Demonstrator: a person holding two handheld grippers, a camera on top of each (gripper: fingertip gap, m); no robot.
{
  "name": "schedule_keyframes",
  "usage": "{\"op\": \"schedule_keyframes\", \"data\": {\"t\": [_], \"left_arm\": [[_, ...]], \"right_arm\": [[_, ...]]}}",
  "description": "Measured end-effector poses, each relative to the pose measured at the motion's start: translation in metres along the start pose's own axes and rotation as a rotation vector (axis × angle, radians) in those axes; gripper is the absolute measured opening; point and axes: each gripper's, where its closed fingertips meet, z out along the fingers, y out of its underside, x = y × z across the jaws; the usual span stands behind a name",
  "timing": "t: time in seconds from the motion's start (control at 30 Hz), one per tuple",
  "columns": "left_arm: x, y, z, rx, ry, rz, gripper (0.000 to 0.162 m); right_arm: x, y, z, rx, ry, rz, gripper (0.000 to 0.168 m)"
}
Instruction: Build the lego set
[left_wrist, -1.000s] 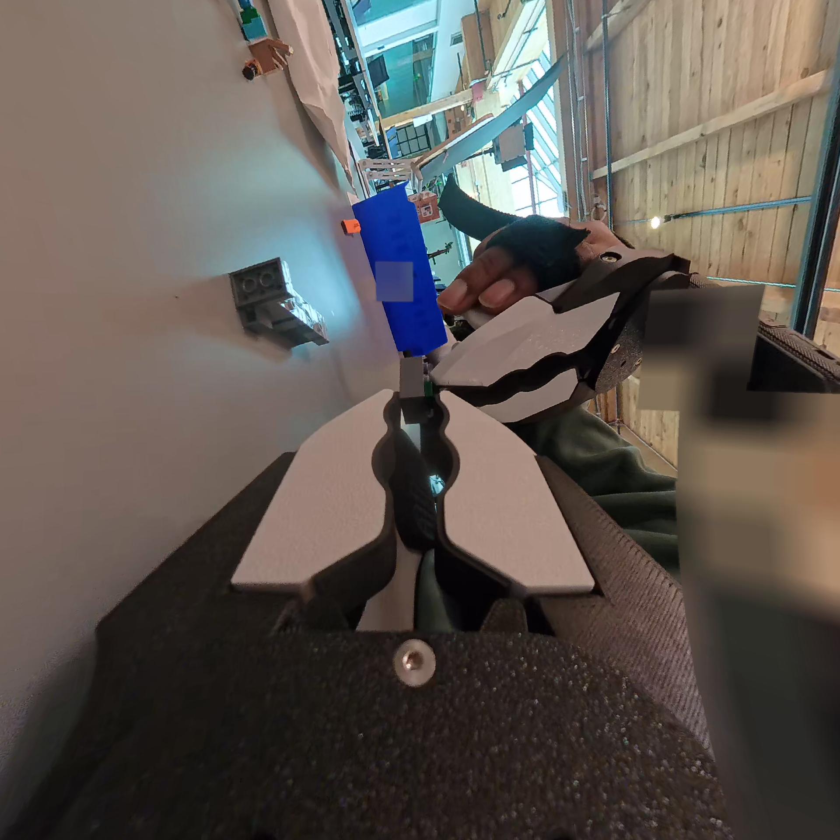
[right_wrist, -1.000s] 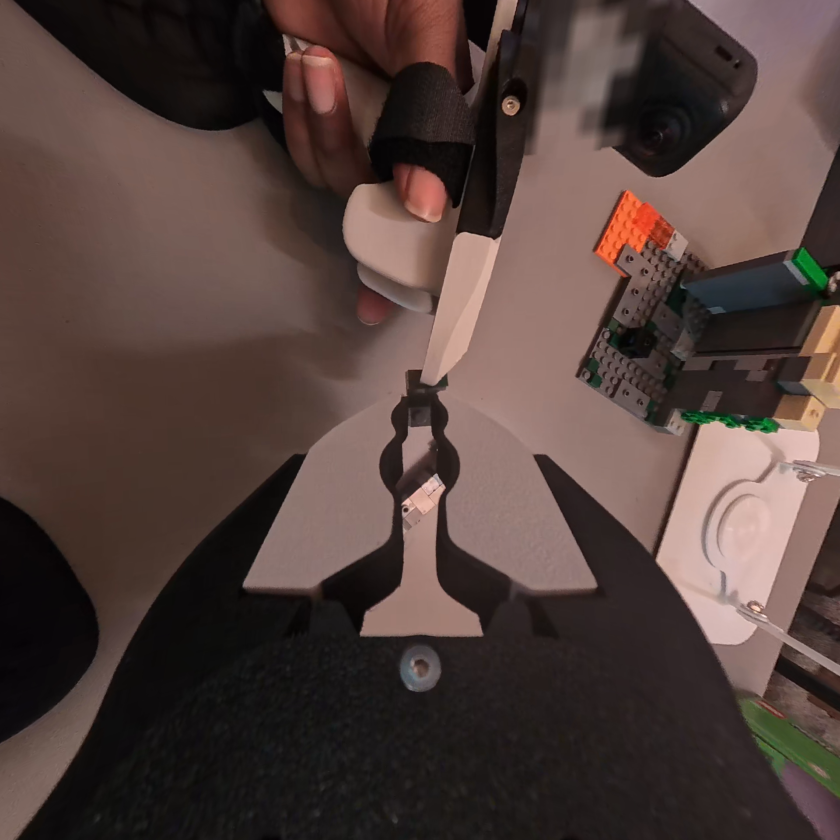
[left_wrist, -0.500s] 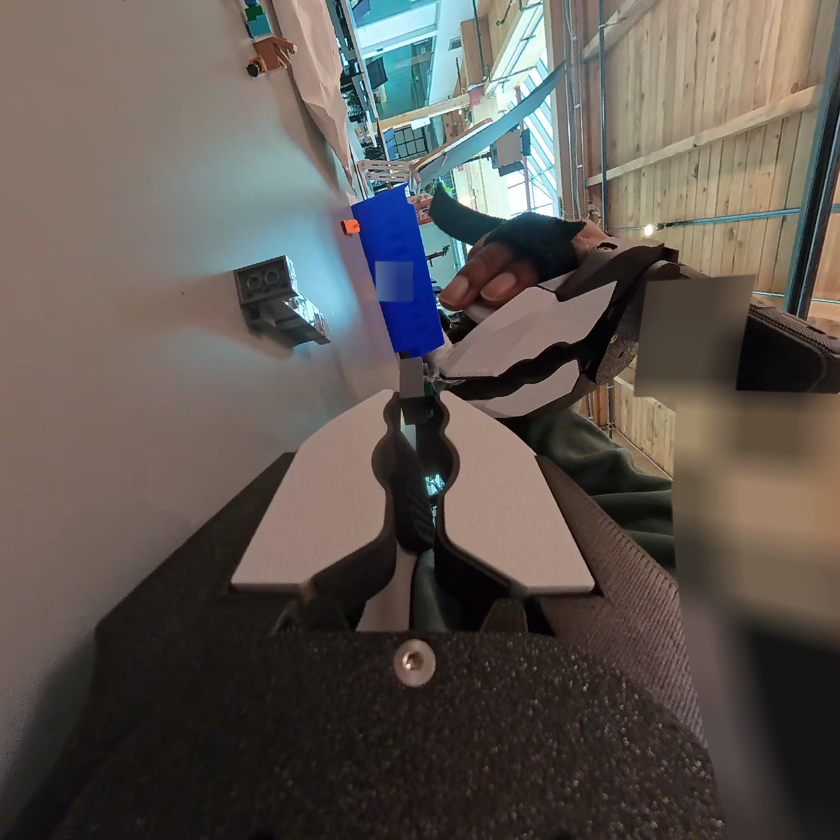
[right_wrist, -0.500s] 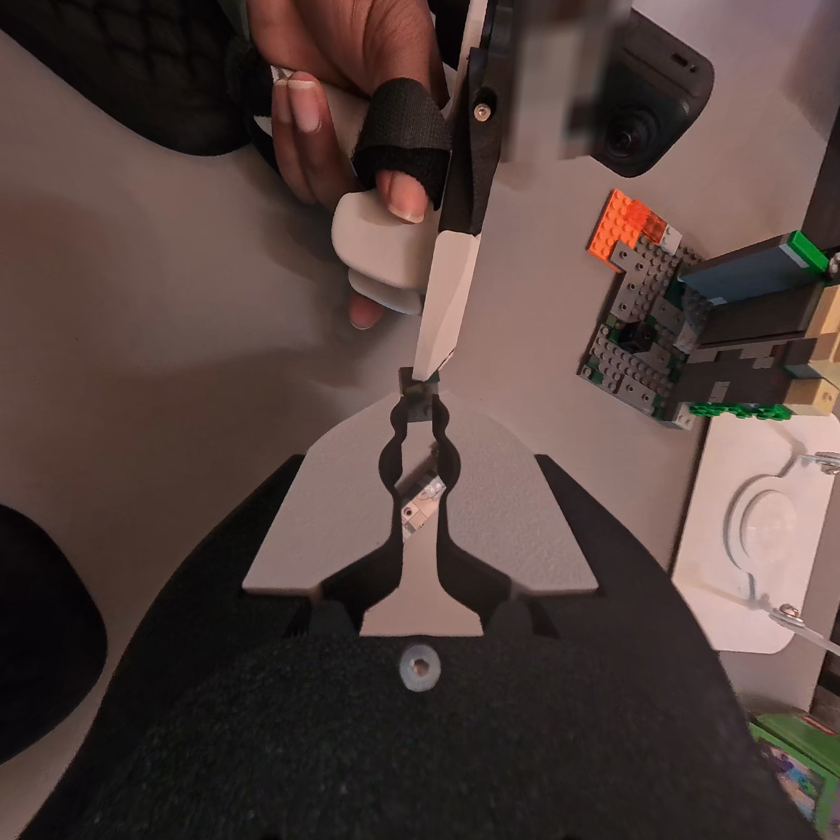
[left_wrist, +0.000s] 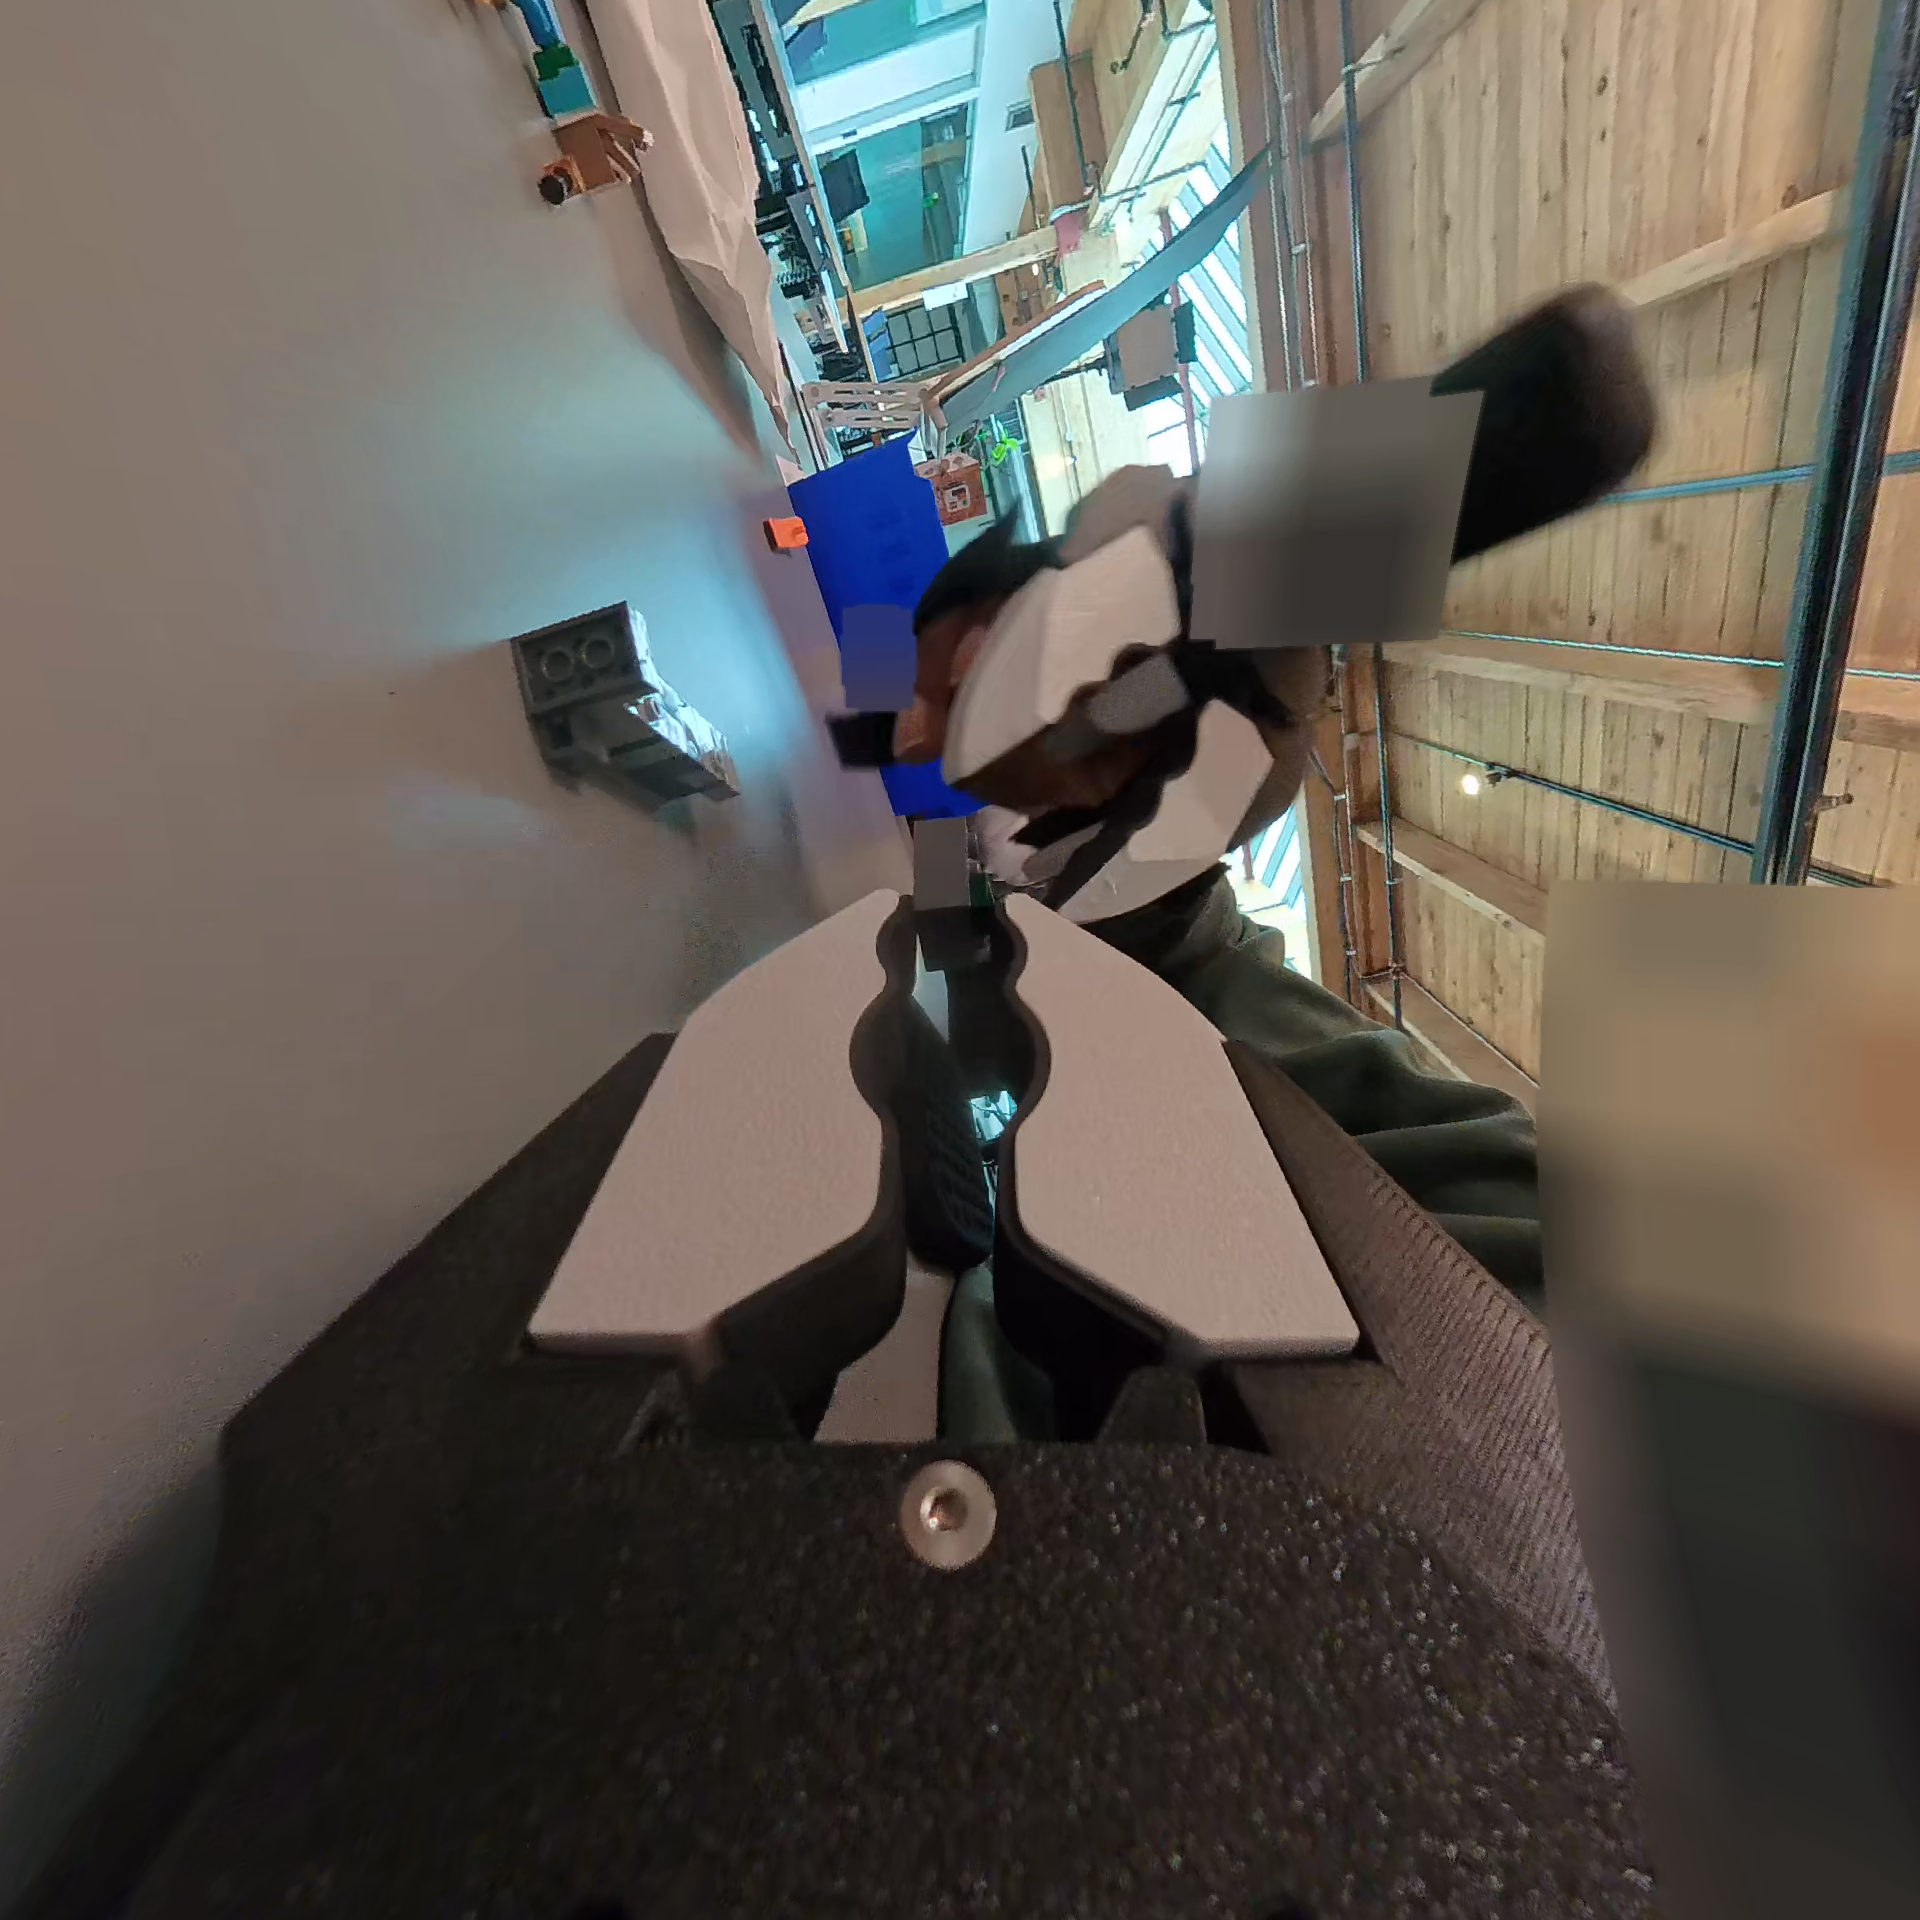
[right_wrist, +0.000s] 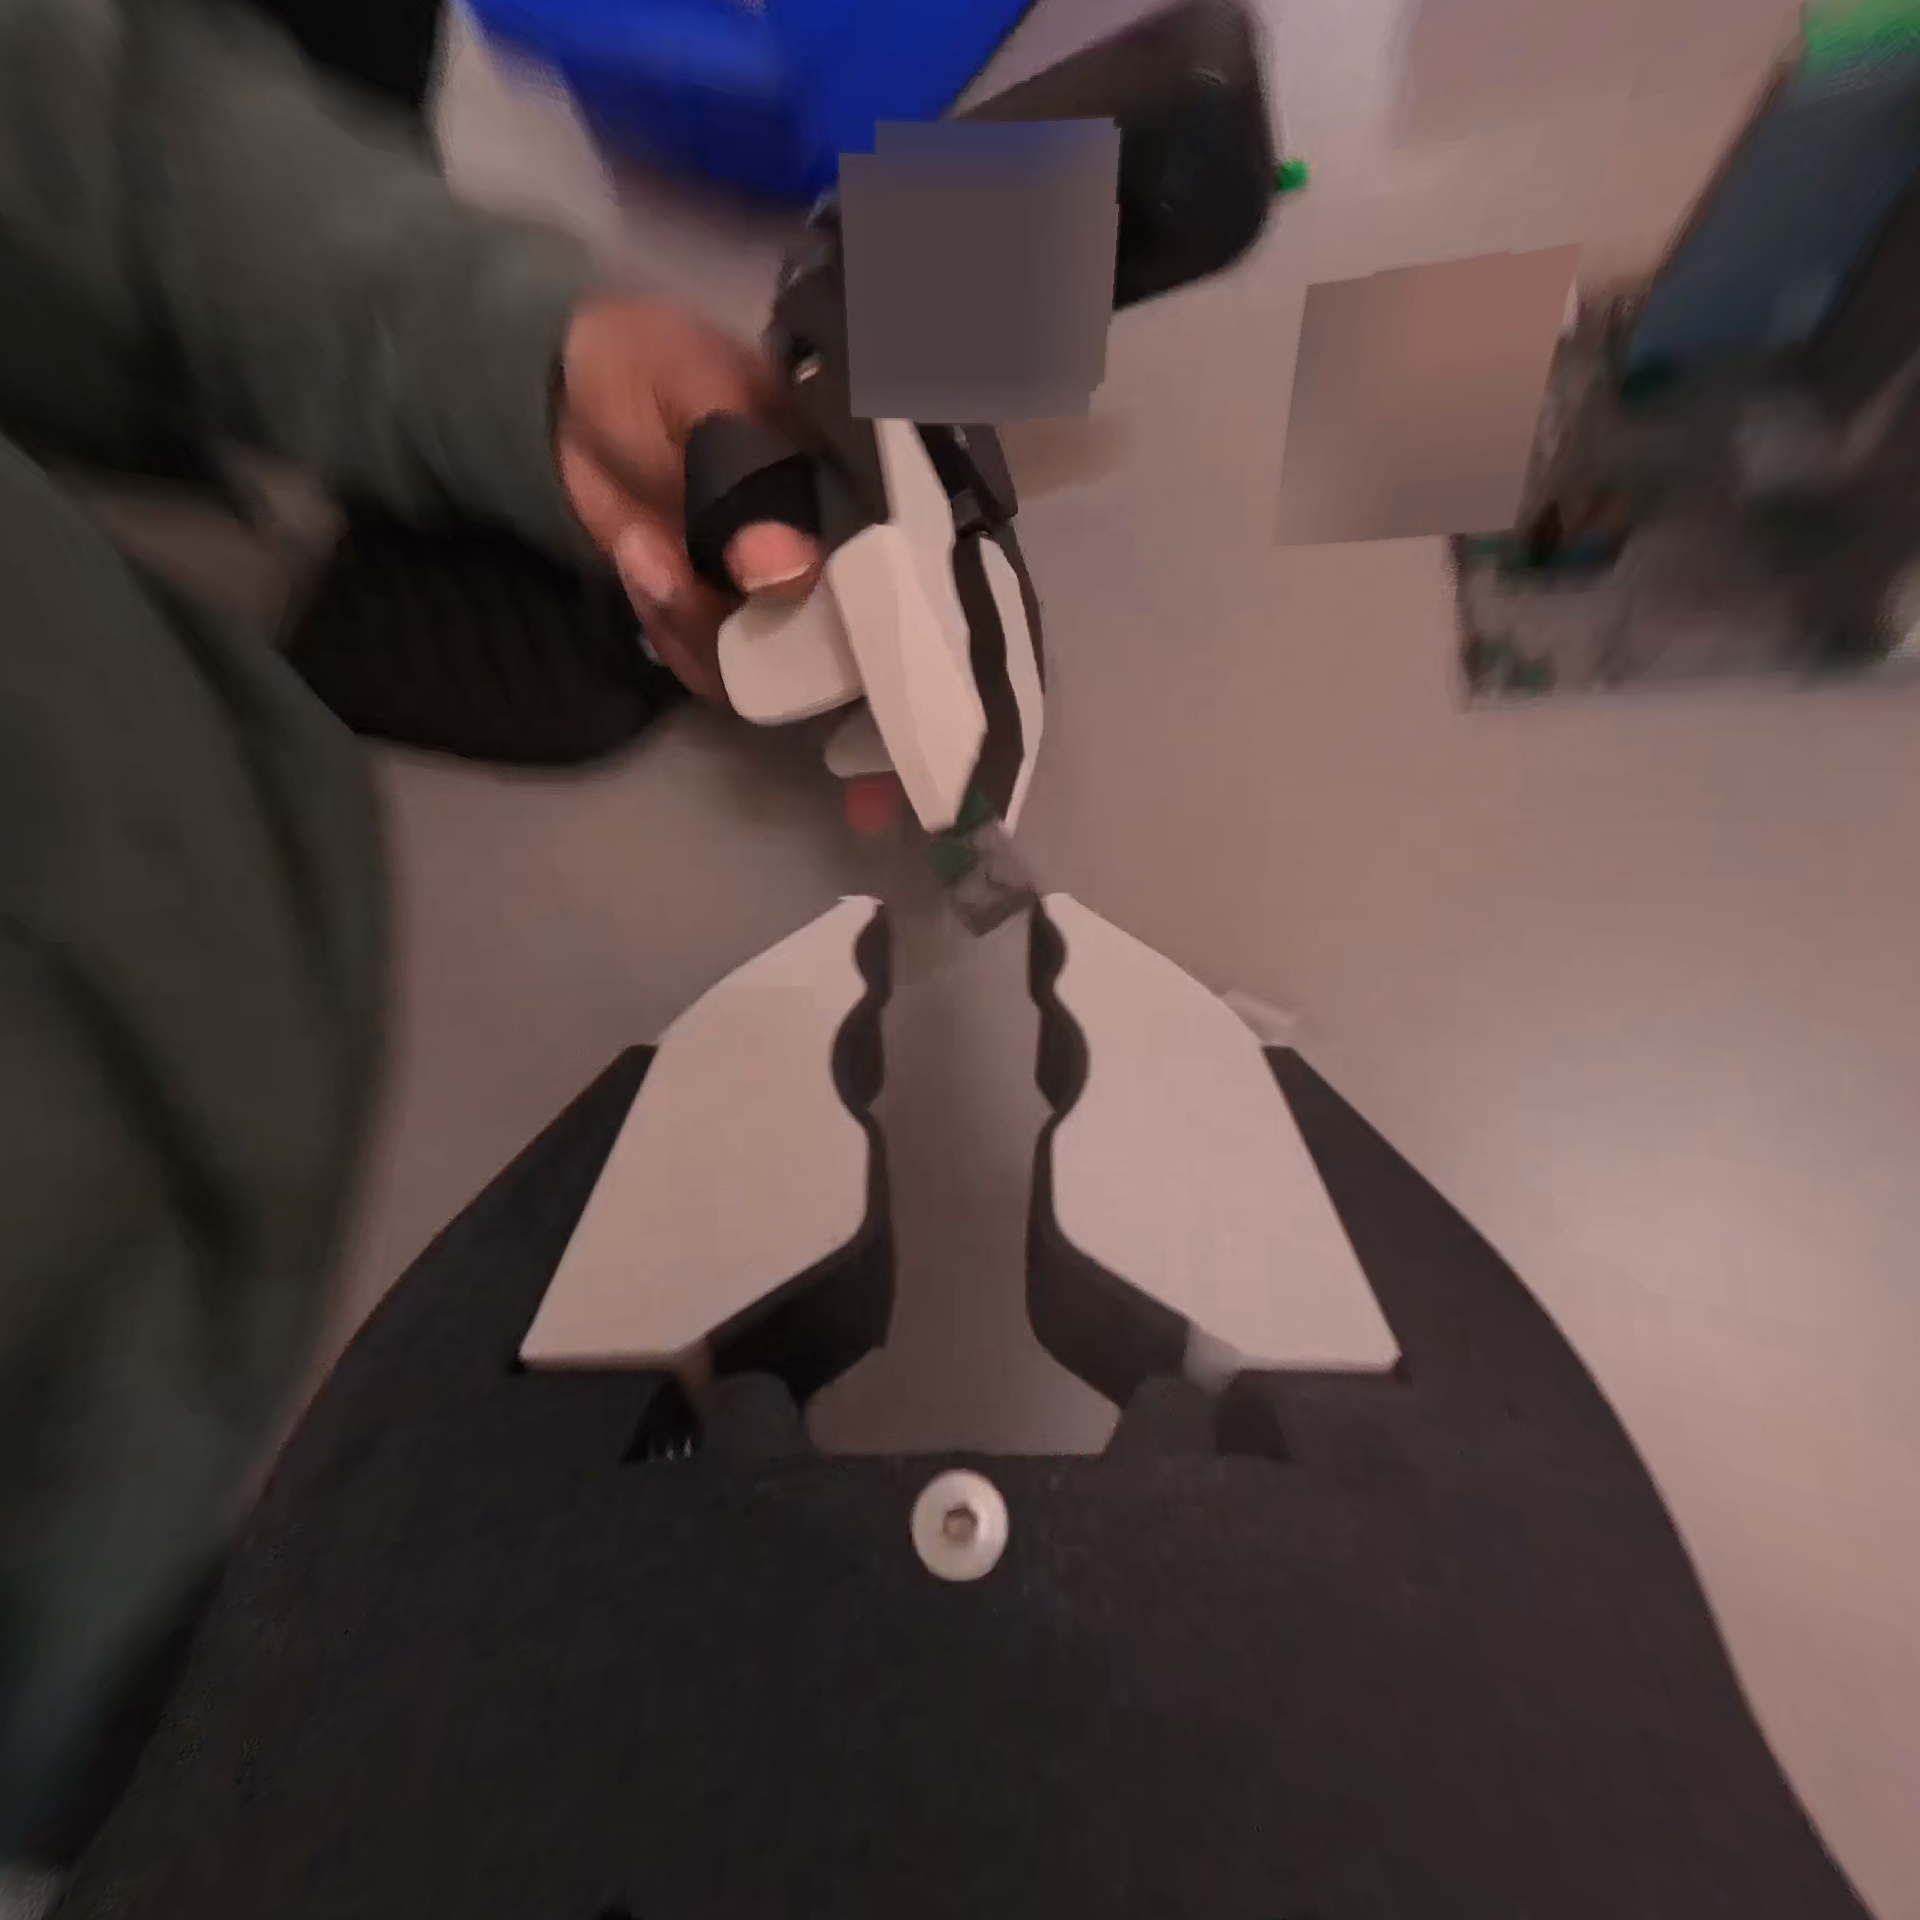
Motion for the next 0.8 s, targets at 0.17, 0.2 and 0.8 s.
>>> {"op": "schedule_keyframes", "data": {"t": [0.17, 0.2, 0.8], "left_arm": [[0.008, 0.004, 0.003, -0.024, 0.011, 0.064, 0.013], [0.009, 0.006, 0.004, -0.029, 0.011, 0.079, 0.013], [0.021, 0.007, 0.004, -0.035, 0.014, 0.199, 0.013]], "right_arm": [[-0.008, 0.005, 0.002, 0.26, -0.167, 0.492, 0.037], [-0.01, 0.005, 0.003, 0.288, -0.188, 0.556, 0.037], [-0.02, -0.011, 0.008, 0.469, -0.374, 0.712, 0.015]]}}
